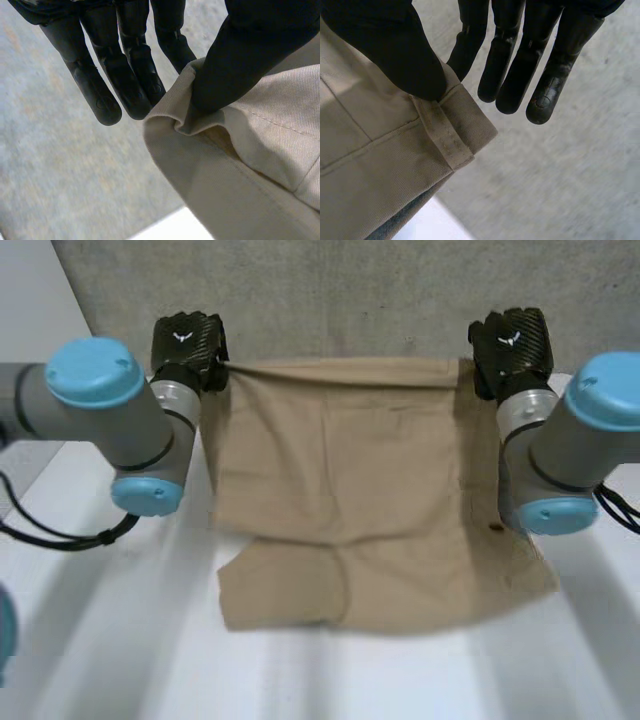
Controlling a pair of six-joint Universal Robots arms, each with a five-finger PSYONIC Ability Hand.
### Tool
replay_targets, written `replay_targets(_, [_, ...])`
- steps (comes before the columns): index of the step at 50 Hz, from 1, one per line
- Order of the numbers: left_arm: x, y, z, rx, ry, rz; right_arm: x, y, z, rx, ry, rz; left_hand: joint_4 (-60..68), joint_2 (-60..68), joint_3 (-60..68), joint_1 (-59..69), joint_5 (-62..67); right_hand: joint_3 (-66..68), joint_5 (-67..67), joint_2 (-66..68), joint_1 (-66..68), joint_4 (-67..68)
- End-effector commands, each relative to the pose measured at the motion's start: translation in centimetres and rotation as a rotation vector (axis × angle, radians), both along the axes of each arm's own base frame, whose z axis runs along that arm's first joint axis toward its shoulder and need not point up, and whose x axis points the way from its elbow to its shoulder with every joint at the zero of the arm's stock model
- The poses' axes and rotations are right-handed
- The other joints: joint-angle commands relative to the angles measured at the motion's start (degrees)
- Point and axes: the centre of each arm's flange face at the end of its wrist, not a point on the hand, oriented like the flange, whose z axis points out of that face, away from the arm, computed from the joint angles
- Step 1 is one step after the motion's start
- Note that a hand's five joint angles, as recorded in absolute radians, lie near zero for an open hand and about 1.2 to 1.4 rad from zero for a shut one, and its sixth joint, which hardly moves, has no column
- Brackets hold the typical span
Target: Fold the shorts.
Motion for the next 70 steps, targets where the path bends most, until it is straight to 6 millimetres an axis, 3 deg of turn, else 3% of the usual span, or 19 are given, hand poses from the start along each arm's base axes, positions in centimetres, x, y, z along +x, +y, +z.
replay_targets(1, [-0.4, -2.4, -0.5, -0.178, 0.069, 0.015, 1.7, -1.2, -1.8, -0.049, 0.072, -0.008, 11.5, 11.3, 11.6, 15.3, 13.4, -26.5, -25.9, -26.9, -16.4, -27.4])
replay_targets(3, [-0.2, -2.8, -0.6, -0.195, 0.073, 0.017, 1.7, -1.1, -2.3, -0.037, 0.078, -0.007, -19.2, -19.5, -19.1, -15.4, -17.4, -56.0, -55.3, -56.3, -45.9, -56.8])
replay_targets(5, [-0.4, -2.5, -1.1, -0.189, 0.069, 0.002, 1.7, -1.0, -2.5, -0.028, 0.079, -0.006, -58.5, -58.7, -58.4, -54.7, -56.6, -56.0, -55.3, -56.3, -45.9, -56.8])
replay_targets(8, [-0.3, -2.2, -1.9, -0.166, 0.052, -0.012, 1.5, -0.1, -2.5, -0.008, 0.079, -0.001, -58.5, -58.7, -58.4, -54.7, -56.6, -56.0, -55.3, -56.3, -45.9, -56.8])
replay_targets(13, [-0.4, -0.6, -3.0, -0.111, 0.028, -0.031, 0.4, 2.0, 0.2, -0.021, 0.069, -0.005, -58.5, -58.7, -58.4, -54.7, -56.6, -56.0, -55.3, -56.3, -45.9, -56.8])
replay_targets(19, [1.2, 2.0, -1.6, -0.071, 0.013, -0.020, -0.9, 5.1, 0.7, 0.099, 0.121, 0.037, -58.5, -58.7, -58.4, -54.7, -56.6, -56.0, -55.3, -56.3, -45.9, -56.8])
replay_targets(23, [2.6, 5.1, -1.3, 0.004, -0.013, -0.023, -2.6, 6.5, -1.0, 0.275, 0.183, 0.093, -58.5, -58.7, -58.4, -54.7, -56.6, -56.0, -55.3, -56.3, -45.9, -56.8])
replay_targets(28, [4.6, 10.8, -2.0, 0.161, -0.068, -0.041, -5.6, 8.0, -2.8, 0.492, 0.215, 0.148, -56.9, -57.2, -56.8, -53.1, -55.1, -56.0, -55.3, -56.3, -45.9, -56.8])
replay_targets(30, [5.1, 12.4, -2.5, 0.208, -0.089, -0.045, -6.6, 8.9, -3.2, 0.558, 0.219, 0.179, -56.7, -57.0, -56.6, -53.0, -54.9, -50.1, -49.4, -50.4, -40.0, -50.9])
replay_targets(31, [5.4, 14.2, -3.0, 0.255, -0.105, -0.057, -7.1, 9.1, -3.4, 0.581, 0.217, 0.185, -56.6, -56.8, -56.5, -52.8, -54.7, -47.7, -47.0, -48.0, -37.6, -48.5])
replay_targets(37, [5.7, 20.5, -5.0, 0.448, -0.157, -0.150, -10.1, 9.7, -4.7, 0.646, 0.217, 0.201, -49.0, -49.3, -48.9, -45.2, -47.2, -27.7, -27.0, -28.0, -17.6, -28.5])
replay_targets(44, [5.9, 24.3, -7.0, 0.664, -0.152, -0.226, -11.4, 9.9, -6.0, 0.653, 0.288, 0.243, -37.4, -37.7, -37.3, -33.6, -35.6, -20.4, -19.8, -20.7, -10.3, -21.3])
replay_targets(47, [5.7, 25.2, -7.4, 0.729, -0.125, -0.256, -11.2, 9.4, -7.3, 0.670, 0.298, 0.269, -37.2, -37.5, -37.1, -33.4, -35.4, -20.6, -19.9, -20.9, -10.5, -21.4])
replay_targets(54, [5.3, 25.0, -8.8, 0.787, -0.127, -0.256, -11.0, 7.2, -9.2, 0.679, 0.290, 0.282, -37.2, -37.5, -37.1, -33.4, -35.4, -26.8, -26.1, -27.1, -16.7, -27.6])
replay_targets(60, [4.7, 24.1, -10.3, 0.817, -0.145, -0.248, -10.8, 5.5, -10.3, 0.658, 0.294, 0.275, -38.1, -38.3, -38.0, -34.3, -36.2, -33.9, -33.2, -34.2, -23.8, -34.7])
replay_targets(63, [4.5, 23.7, -10.8, 0.825, -0.150, -0.245, -9.8, 5.2, -10.5, 0.633, 0.297, 0.296, -39.4, -39.7, -39.3, -35.6, -37.6, -38.1, -37.4, -38.4, -28.0, -38.9])
replay_targets(70, [3.9, 21.9, -10.6, 0.776, -0.127, -0.226, -8.4, 4.8, -10.7, 0.619, 0.270, 0.322, -40.8, -41.0, -40.6, -37.0, -38.9, -41.8, -41.1, -42.1, -31.7, -42.6])
